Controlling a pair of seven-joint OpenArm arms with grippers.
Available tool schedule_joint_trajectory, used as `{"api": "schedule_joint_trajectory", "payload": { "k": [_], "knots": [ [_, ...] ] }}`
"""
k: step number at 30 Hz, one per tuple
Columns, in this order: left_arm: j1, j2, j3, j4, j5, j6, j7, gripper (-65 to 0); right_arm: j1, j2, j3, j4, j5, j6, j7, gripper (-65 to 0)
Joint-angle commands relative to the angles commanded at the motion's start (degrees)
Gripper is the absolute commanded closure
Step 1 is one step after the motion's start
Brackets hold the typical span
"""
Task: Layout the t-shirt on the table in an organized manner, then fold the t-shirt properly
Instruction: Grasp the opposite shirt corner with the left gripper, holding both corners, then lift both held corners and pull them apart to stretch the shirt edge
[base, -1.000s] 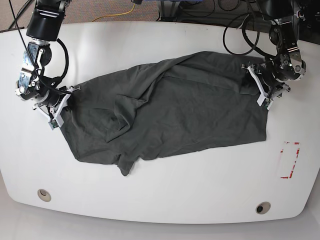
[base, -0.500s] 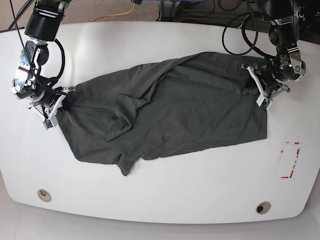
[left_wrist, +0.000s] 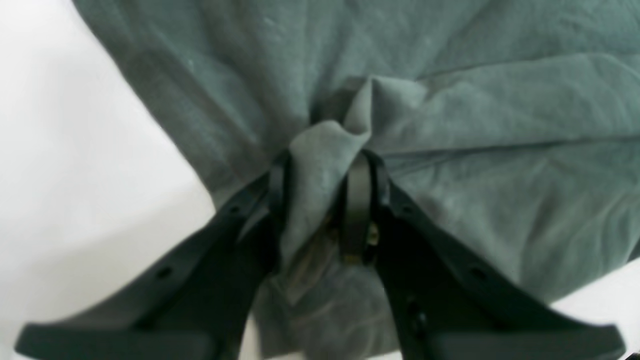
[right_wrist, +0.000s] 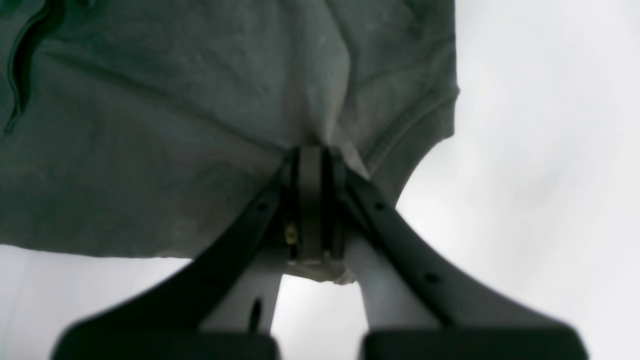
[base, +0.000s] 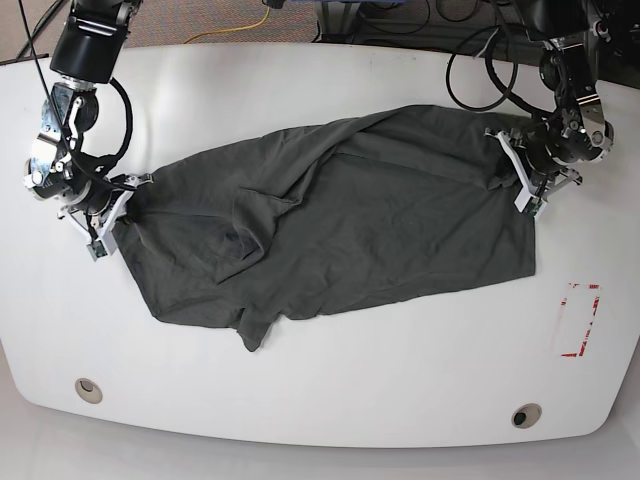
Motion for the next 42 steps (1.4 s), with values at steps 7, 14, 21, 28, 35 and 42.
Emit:
{"api": "schedule_joint_trajectory", "payload": {
  "k": [7,14,21,28,35,42],
  "knots": [
    [0.18,-0.09,-0.18,0.35,0.0,0.0,0.0,-32.5,0.0,0.0,0.0,0.0,0.0,0.0,0.0,0.0],
    [0.26,-0.09,0.0,1.67,0.0,0.0,0.0,-26.5,0.0,0.0,0.0,0.0,0.0,0.0,0.0,0.0],
    [0.18,-0.09,0.09,1.67,0.0,0.0,0.0,-24.9,0.0,0.0,0.0,0.0,0.0,0.0,0.0,0.0],
    [0.0,-0.09,0.18,1.49,0.09,0.0,0.0,-5.3,0.0,0.0,0.0,0.0,0.0,0.0,0.0,0.0],
    [-0.09,0.09,0.18,1.49,4.22,0.0,0.0,0.0,0.0,0.0,0.0,0.0,0.0,0.0,0.0,0.0],
    [-0.09,0.09,-0.18,4.31,4.13,0.0,0.0,0.0,-0.35,0.0,0.53,2.81,0.09,0.0,-0.44,0.0]
  ]
}}
